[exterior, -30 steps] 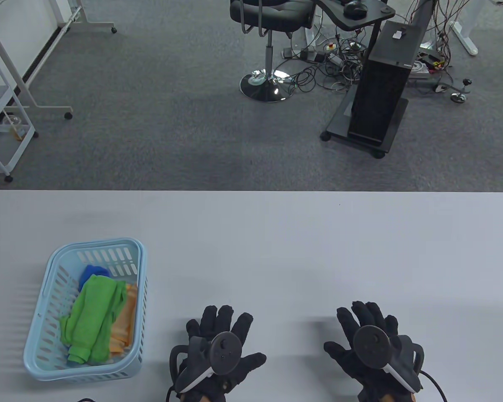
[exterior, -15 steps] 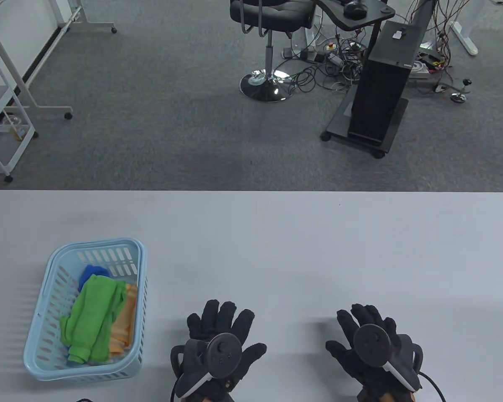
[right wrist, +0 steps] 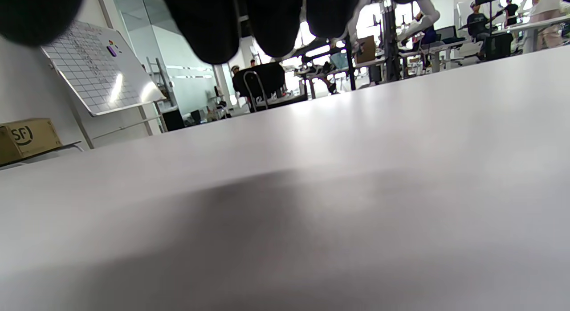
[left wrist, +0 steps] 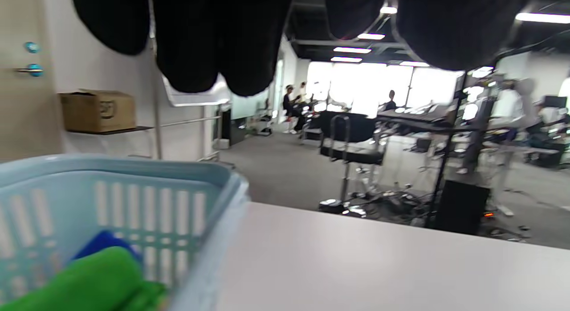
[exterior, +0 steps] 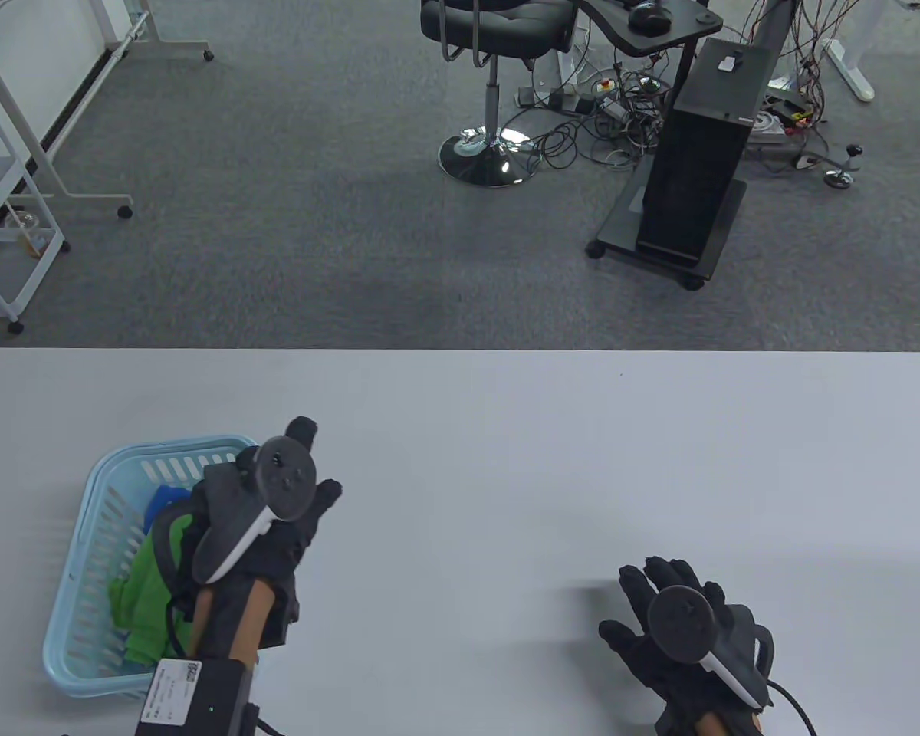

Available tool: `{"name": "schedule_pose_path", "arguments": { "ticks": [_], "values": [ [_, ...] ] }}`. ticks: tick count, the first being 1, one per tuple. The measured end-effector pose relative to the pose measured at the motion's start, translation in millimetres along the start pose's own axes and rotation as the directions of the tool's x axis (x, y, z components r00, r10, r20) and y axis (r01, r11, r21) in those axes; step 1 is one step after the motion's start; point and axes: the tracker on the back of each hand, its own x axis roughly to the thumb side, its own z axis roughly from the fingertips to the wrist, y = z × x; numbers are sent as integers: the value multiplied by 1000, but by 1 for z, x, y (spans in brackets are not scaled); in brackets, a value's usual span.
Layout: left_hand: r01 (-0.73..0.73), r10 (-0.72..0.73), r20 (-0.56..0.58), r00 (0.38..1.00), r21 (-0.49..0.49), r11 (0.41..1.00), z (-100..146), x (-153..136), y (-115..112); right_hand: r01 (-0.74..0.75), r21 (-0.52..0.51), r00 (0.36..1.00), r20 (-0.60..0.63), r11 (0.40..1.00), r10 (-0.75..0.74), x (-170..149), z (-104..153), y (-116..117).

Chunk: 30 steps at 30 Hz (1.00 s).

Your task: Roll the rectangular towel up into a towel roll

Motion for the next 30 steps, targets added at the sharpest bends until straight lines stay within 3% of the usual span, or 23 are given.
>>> {"name": "schedule_pose_path", "arguments": {
  "ticks": [5,10,15,25,30],
  "values": [
    [20,-46,-183,982,-141,990,-28,-51,-22,-15,28,1000,-4,1000,15,0,-2,3],
    [25,-114,-263,958,-319,947,-48,-74,-63,-19,43,1000,-9,999,20,0,-2,3],
    [15,-158,-325,932,-403,915,-67,-92,-89,-33,78,999,-16,996,34,0,-3,7],
    [70,-312,-323,893,-585,808,-90,-87,-119,-56,130,998,-31,990,60,-2,-8,12],
    [222,-417,-251,873,-556,801,-88,-72,-111,-58,151,998,-31,987,64,-2,-9,14]
  ]
}}
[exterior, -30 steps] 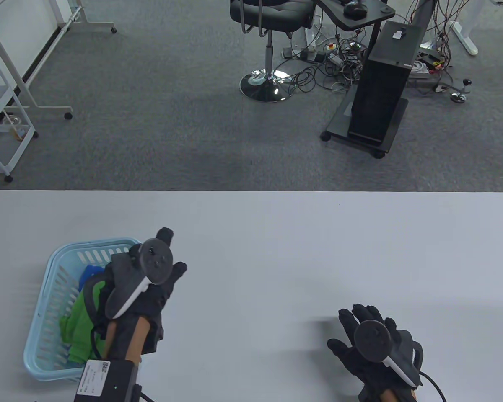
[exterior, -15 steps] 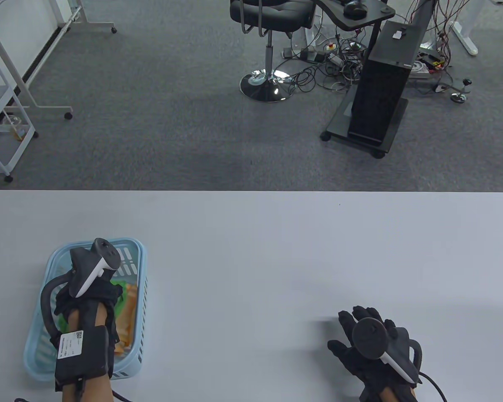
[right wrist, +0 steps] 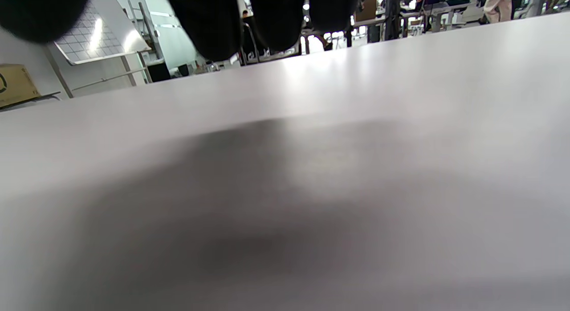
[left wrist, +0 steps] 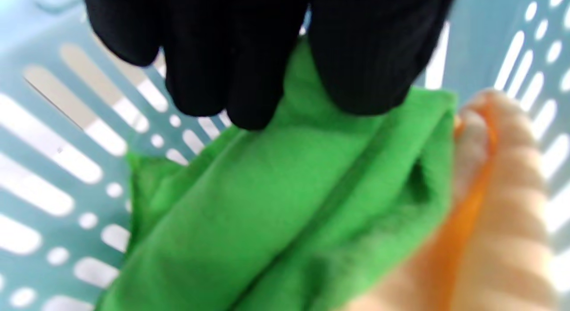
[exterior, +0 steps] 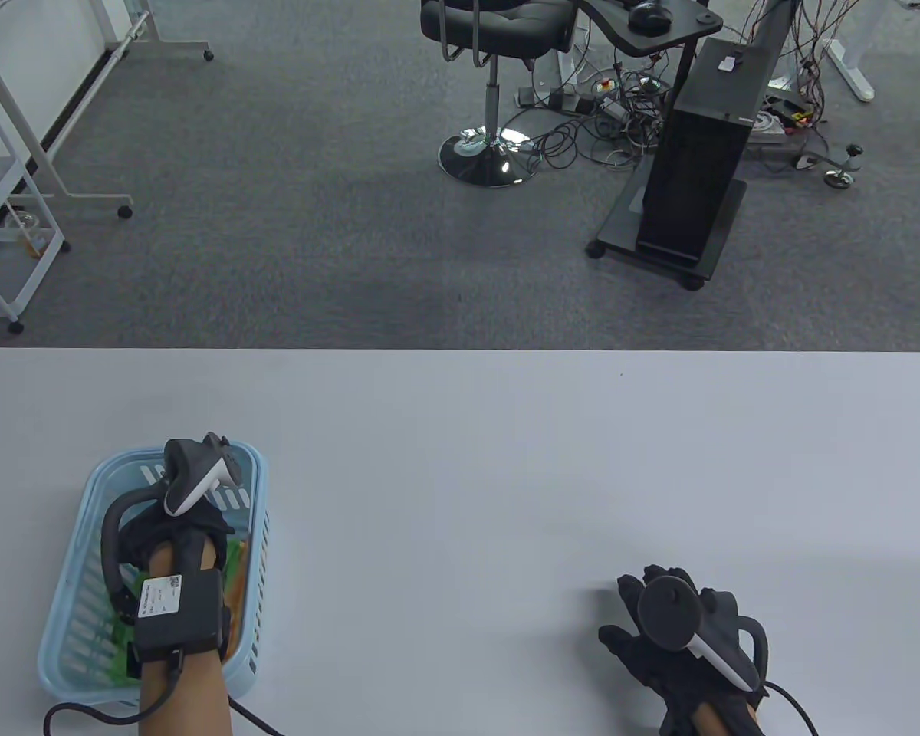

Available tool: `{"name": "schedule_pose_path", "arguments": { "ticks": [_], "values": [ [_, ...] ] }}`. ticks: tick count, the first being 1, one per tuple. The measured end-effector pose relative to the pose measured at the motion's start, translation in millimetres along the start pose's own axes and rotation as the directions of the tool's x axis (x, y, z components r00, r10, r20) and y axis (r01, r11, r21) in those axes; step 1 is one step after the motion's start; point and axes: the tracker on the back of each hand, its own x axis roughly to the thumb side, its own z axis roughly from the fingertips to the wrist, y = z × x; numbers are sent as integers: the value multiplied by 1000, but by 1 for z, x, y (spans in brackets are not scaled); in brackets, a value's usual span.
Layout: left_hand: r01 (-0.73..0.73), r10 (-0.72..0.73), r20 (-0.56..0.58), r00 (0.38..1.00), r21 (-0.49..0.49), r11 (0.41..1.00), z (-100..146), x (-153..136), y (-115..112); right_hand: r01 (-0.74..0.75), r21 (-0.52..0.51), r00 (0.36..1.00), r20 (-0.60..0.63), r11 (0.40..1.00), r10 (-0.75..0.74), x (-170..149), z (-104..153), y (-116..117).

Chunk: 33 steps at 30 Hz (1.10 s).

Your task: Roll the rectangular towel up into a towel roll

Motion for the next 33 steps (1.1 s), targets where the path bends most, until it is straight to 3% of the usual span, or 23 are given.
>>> {"name": "schedule_pose_path", "arguments": {
  "ticks": [5,10,12,15,17,20,22,23,24,25,28,30,33],
  "values": [
    [31,-30,-13,999,104,994,31,-6,21,8,-2,1000,14,1000,-8,2,1,-1],
    [8,5,-38,999,331,944,87,-19,58,10,-2,999,34,1000,-10,7,2,-1],
    [-45,65,-28,997,466,884,121,-27,80,8,0,999,39,1000,-8,8,2,0],
    [-189,141,128,982,582,791,174,-29,99,15,-7,999,45,1000,-15,9,3,-3],
    [-358,176,338,924,609,708,216,-25,101,27,-16,998,49,1000,-26,8,3,-5],
    [-555,179,601,779,528,643,263,-10,92,28,-17,998,52,999,-27,8,4,-4],
    [-657,179,770,612,369,658,276,4,80,22,-12,998,53,1000,-21,8,4,-4],
    [-697,195,849,491,249,672,279,14,71,20,-8,998,53,1000,-20,8,4,-3],
    [-718,218,883,416,172,674,279,21,64,20,-6,998,53,1000,-19,8,4,-3],
    [-735,260,918,300,48,676,277,35,52,19,-4,998,52,1000,-19,8,4,-3],
    [-709,388,913,127,-190,679,257,73,16,25,-4,999,42,1000,-25,6,4,-4],
    [-675,464,878,116,-273,685,236,103,-13,41,-6,999,30,999,-41,2,3,-5],
    [-595,500,824,267,-267,758,198,136,-58,51,0,999,6,999,-51,-5,3,-5]
  ]
}}
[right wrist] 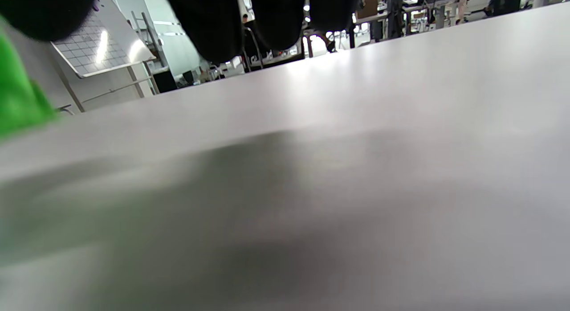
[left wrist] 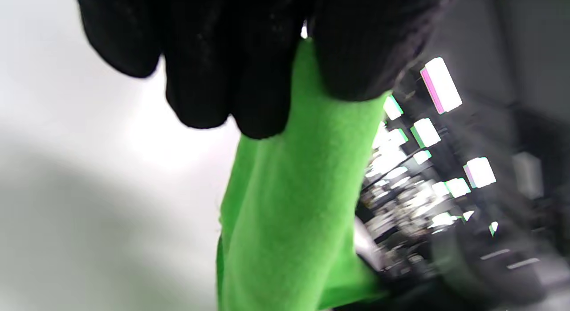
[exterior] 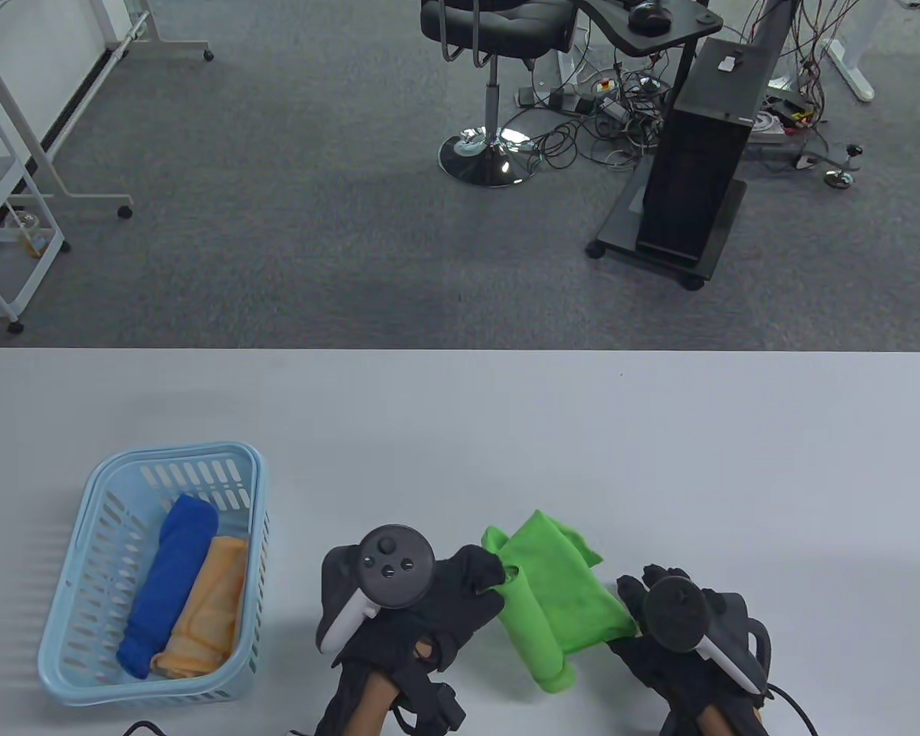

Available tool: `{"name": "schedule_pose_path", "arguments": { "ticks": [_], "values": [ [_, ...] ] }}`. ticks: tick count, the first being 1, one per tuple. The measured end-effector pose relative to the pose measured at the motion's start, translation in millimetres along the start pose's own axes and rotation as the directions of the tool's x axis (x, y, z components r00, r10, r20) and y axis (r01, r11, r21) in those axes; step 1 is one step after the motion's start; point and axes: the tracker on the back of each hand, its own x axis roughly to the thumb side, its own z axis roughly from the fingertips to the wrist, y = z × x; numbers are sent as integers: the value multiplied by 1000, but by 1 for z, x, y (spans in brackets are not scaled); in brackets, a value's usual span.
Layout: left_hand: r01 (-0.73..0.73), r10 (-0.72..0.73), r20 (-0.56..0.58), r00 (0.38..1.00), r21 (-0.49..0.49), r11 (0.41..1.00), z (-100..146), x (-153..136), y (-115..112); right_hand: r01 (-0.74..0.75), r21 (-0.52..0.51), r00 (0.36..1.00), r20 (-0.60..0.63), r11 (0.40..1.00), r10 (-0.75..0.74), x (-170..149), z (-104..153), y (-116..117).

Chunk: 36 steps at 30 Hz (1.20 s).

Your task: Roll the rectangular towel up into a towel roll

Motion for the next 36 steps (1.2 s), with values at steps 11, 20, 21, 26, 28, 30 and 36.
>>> {"name": "schedule_pose_path", "arguments": {
  "ticks": [11,20,21,26,28,30,36],
  "values": [
    [130,-85,-202,976,222,966,13,-60,-16,-25,34,1000,8,999,25,6,-5,8],
    [314,-294,-226,929,60,947,-14,-56,-48,-2,84,983,182,996,-13,41,3,23],
    [368,-363,-237,901,-22,930,-18,-55,-55,-19,99,981,192,995,0,45,4,26],
    [548,-553,-223,803,-91,832,-26,-44,-69,-44,123,981,194,991,19,50,3,32],
    [593,-587,-252,769,-64,803,-25,-41,-66,-40,108,982,188,993,19,47,3,29],
    [558,-527,-276,804,43,828,-20,-44,-54,-27,75,983,184,997,13,44,4,25],
    [156,-56,-239,969,425,892,8,-55,-8,80,2,981,178,997,-79,36,7,12]
  ]
}}
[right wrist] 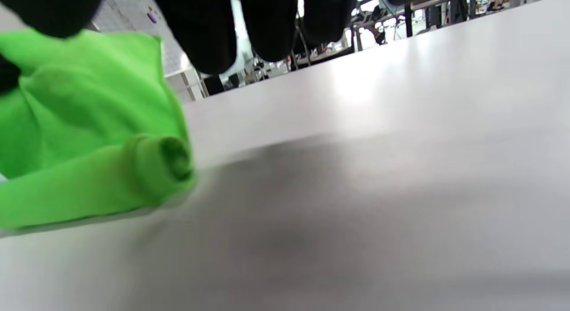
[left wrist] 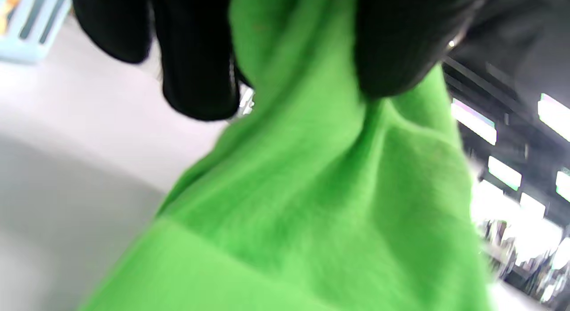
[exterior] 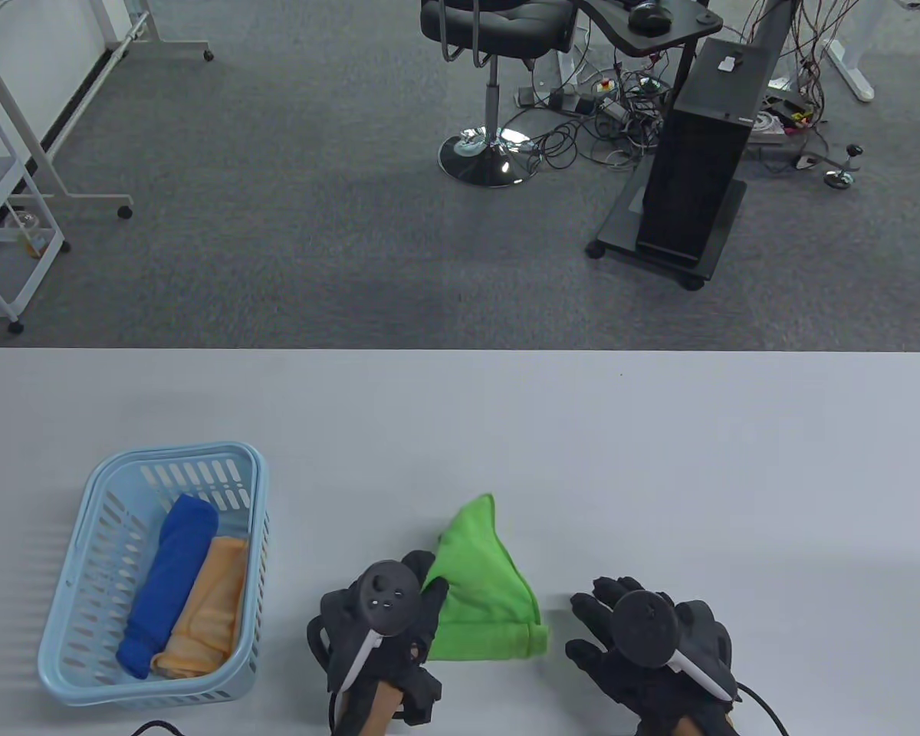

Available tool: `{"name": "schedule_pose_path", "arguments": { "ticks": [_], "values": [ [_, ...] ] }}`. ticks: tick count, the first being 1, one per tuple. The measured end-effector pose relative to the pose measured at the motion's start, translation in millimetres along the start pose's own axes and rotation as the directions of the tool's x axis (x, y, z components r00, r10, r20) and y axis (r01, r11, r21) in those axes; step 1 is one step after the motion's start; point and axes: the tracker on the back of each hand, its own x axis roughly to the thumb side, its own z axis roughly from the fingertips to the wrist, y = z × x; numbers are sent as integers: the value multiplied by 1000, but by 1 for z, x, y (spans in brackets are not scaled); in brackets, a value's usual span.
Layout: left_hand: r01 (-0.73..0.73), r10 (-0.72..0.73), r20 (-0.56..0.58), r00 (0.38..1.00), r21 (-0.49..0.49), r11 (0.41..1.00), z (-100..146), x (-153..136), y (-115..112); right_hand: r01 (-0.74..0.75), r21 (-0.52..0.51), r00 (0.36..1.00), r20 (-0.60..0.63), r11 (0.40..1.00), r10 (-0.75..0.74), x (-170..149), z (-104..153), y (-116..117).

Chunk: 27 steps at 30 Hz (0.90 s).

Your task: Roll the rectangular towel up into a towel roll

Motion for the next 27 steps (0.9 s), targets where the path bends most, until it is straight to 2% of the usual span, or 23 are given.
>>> {"name": "schedule_pose_path", "arguments": {
  "ticks": [3,4,6,7,8,10,11,12,14,16,17,18,19,21,23,27],
  "values": [
    [-277,277,-16,961,-62,959,6,-4,-3,79,-27,997,28,997,-78,3,2,-2],
    [-387,388,-9,922,-110,916,8,0,-9,129,-25,991,45,991,-128,6,3,-3],
    [-490,506,22,862,-211,846,12,11,-22,234,-1,969,78,972,-233,11,2,-1],
    [-519,544,25,839,-266,813,14,16,-27,292,31,952,83,956,-294,13,1,2],
    [-562,617,31,787,-377,736,16,24,-37,405,111,906,81,908,-414,17,0,6],
    [-611,724,-7,689,-544,576,20,36,-52,549,201,818,72,811,-571,23,1,10],
    [-621,754,-32,657,-590,516,23,38,-57,579,178,803,46,796,-594,22,2,11],
    [-625,775,-29,631,-610,486,23,39,-59,564,162,815,49,809,-578,19,1,10],
    [-622,788,-34,614,-635,458,23,38,-59,519,155,842,74,840,-534,16,0,9],
    [-626,789,-25,614,-623,468,22,37,-58,506,161,850,77,847,-522,20,1,9],
    [-635,780,-34,625,-604,482,22,35,-57,516,132,848,66,847,-527,22,2,9],
    [-646,766,-39,642,-564,514,22,33,-55,517,114,847,71,848,-526,23,2,7],
    [-659,743,-20,669,-477,581,21,30,-51,499,118,856,83,858,-510,23,2,5],
    [-655,697,3,717,-337,676,18,25,-44,505,117,853,85,855,-515,20,2,2],
    [-636,658,-13,753,-275,721,18,19,-39,548,85,829,76,832,-553,17,3,0],
    [-613,645,-10,764,-323,721,20,19,-42,615,122,778,68,779,-625,12,2,-2]
  ]
}}
